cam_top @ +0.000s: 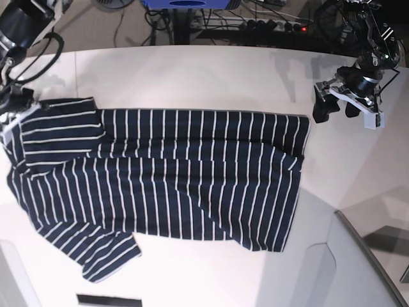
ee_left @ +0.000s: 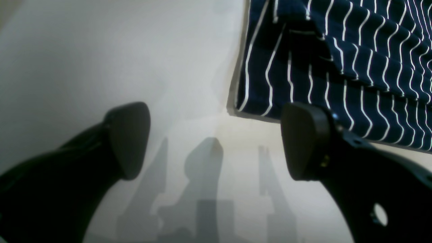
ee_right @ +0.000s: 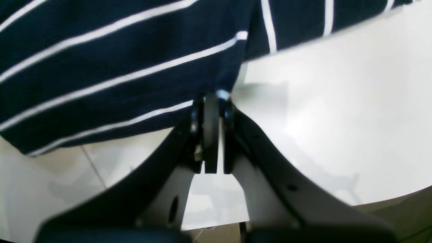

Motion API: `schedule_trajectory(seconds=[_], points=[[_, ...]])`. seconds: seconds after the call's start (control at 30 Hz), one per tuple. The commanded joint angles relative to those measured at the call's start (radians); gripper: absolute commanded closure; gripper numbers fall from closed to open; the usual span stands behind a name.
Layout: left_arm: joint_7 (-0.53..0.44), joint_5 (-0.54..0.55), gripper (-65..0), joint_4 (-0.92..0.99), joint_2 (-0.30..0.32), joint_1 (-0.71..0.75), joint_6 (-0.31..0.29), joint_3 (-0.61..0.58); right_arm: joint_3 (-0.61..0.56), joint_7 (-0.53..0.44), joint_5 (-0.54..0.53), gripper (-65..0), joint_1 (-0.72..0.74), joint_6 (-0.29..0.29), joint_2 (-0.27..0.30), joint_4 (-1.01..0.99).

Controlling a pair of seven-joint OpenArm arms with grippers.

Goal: Layout the t-shirt on the table in an organized manner, then fold the t-shirt properly

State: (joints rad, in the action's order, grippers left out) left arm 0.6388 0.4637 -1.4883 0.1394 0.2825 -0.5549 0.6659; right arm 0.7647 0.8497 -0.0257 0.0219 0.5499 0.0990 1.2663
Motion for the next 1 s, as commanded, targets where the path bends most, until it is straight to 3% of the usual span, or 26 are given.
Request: schedule_trajectory(seconds=[0.0, 0.23, 0.37, 0.43, 0.57, 0.83, 0.97], points=[[-0.023, 0.013, -58.6, -0.015, 0.015, -0.002, -0.009, 0.004, -0.004, -0.007, -0.013, -0.2, 0.036, 0.002, 0.018, 0.023], [-0.023, 0.011, -58.6, -0.015, 0.016, -0.002, -0.009, 0.002, -0.011, 0.047, -0.01, -0.2, 0.171, 0.002, 0.046, 0.014], [-0.021, 0.011, -58.6, -0.015, 0.018, -0.002, -0.009, -0.005, -0.118, 0.047, -0.01, -0.2, 0.235, -0.008, 0.064, -0.007], [-0.021, 0.011, -58.6, -0.015, 0.018, -0.002, -0.009, -0.005, -0.153, 0.036, -0.012, -0.2, 0.275, -0.044, 0.067, -0.055], [-0.021, 0.011, -58.6, -0.016, 0.018, -0.002, -0.009, -0.007, -0.175, -0.028, -0.012, -0.2, 0.364, -0.069, 0.075, -0.156], [-0.023, 0.01, -58.6, -0.015, 0.021, 0.013, -0.012, -0.007, -0.176, -0.175, -0.012, -0.2, 0.517, -0.066, 0.141, -0.423], [-0.023, 0.01, -58.6, 0.002, 0.021, 0.008, -0.012, -0.007, -0.176, -0.258, -0.012, -0.9, 0.568, -0.064, 0.147, -0.532]])
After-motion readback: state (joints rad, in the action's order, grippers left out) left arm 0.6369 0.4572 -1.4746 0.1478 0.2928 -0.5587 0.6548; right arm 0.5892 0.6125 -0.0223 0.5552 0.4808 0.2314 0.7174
